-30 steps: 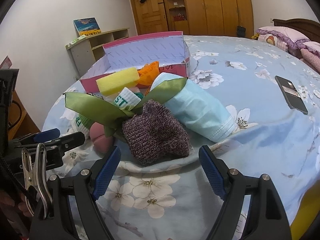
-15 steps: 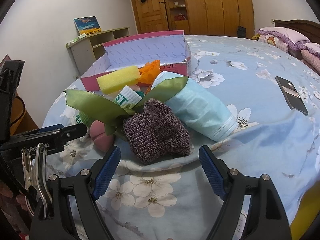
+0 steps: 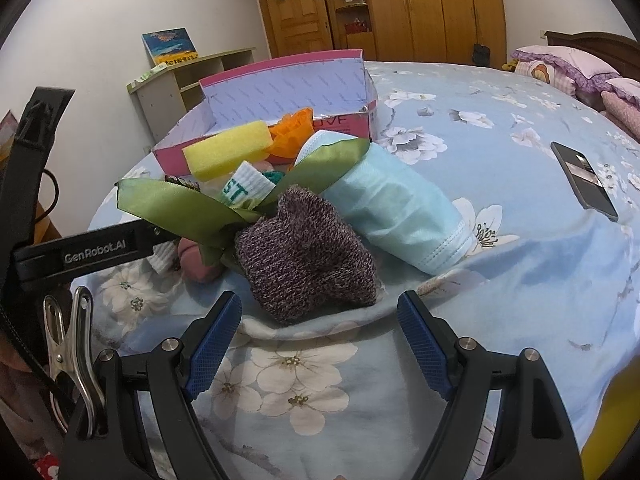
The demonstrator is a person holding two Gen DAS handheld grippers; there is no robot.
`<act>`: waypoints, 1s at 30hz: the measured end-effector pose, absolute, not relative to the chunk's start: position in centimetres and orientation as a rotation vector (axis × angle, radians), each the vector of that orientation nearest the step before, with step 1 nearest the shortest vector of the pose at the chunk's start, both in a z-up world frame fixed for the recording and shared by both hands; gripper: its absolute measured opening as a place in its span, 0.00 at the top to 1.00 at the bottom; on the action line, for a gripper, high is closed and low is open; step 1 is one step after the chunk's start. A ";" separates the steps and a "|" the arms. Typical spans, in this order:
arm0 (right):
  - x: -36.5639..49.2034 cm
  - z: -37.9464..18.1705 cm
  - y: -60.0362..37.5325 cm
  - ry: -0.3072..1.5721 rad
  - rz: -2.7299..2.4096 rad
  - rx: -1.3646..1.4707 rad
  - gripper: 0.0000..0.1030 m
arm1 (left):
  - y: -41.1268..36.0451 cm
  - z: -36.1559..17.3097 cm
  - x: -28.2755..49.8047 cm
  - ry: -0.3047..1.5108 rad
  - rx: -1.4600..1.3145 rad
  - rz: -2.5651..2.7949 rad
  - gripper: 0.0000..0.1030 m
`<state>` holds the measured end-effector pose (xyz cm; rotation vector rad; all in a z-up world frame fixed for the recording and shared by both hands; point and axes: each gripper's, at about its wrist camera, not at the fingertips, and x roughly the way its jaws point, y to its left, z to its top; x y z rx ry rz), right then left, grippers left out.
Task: Organize soft objects
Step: 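Grasp the grey knit sock with the right gripper while the left grasps a FIRST wristband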
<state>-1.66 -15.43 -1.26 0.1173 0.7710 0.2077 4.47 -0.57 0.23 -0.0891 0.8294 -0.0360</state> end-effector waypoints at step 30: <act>0.8 -2.4 -14.8 0.834 0.244 0.098 0.46 | 0.7 -1.1 4.4 0.845 -0.203 -0.036 0.20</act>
